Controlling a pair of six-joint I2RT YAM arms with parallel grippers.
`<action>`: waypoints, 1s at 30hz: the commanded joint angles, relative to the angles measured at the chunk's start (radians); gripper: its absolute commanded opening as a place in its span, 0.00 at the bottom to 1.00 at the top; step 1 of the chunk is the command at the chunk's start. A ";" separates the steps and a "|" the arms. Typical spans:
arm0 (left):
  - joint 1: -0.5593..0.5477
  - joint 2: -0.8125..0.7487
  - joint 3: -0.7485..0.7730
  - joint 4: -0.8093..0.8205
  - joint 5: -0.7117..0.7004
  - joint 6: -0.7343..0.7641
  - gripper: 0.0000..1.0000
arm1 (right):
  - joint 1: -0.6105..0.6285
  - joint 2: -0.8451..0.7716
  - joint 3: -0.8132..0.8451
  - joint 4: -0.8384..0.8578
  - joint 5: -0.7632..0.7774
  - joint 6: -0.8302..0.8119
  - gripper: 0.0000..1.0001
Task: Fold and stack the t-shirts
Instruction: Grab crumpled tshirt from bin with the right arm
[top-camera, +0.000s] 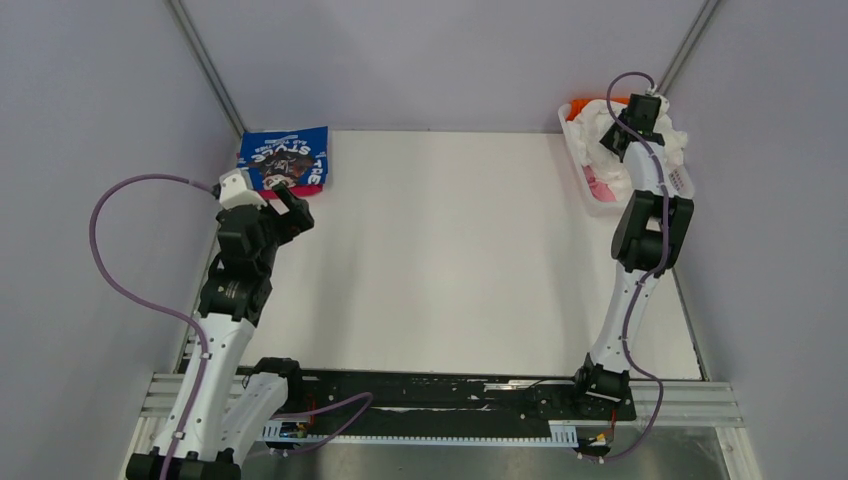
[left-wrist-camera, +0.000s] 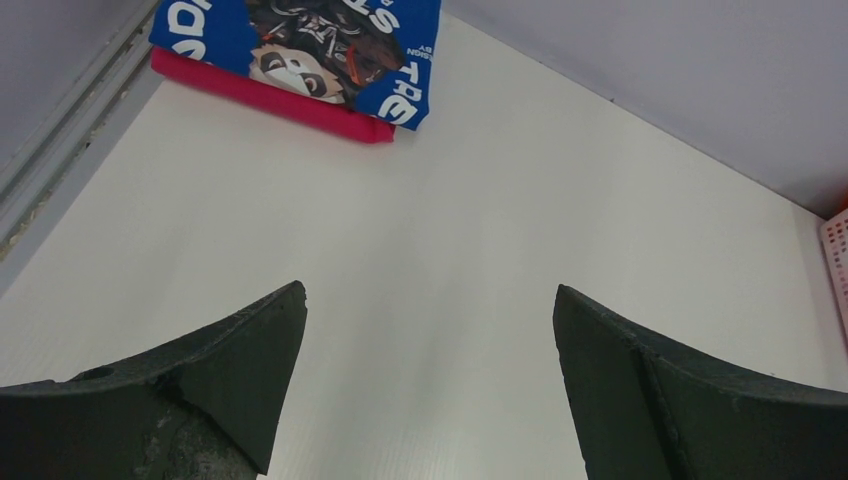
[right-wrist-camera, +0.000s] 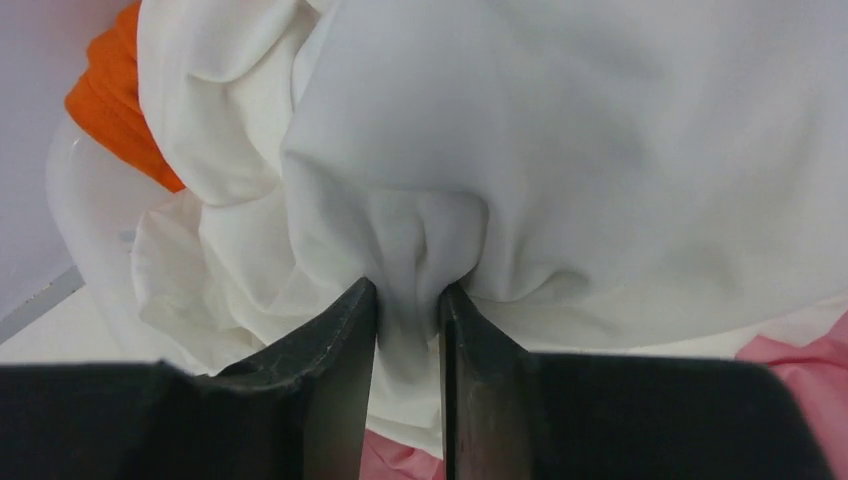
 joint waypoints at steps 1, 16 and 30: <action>0.004 -0.004 0.054 0.004 -0.014 0.000 1.00 | -0.011 0.039 0.092 0.051 -0.009 -0.032 0.16; 0.004 -0.098 0.043 -0.025 0.020 -0.028 1.00 | -0.018 -0.519 -0.075 0.194 -0.287 -0.079 0.00; 0.004 -0.130 0.016 -0.047 0.025 -0.074 1.00 | 0.146 -0.838 -0.058 0.342 -0.877 0.170 0.00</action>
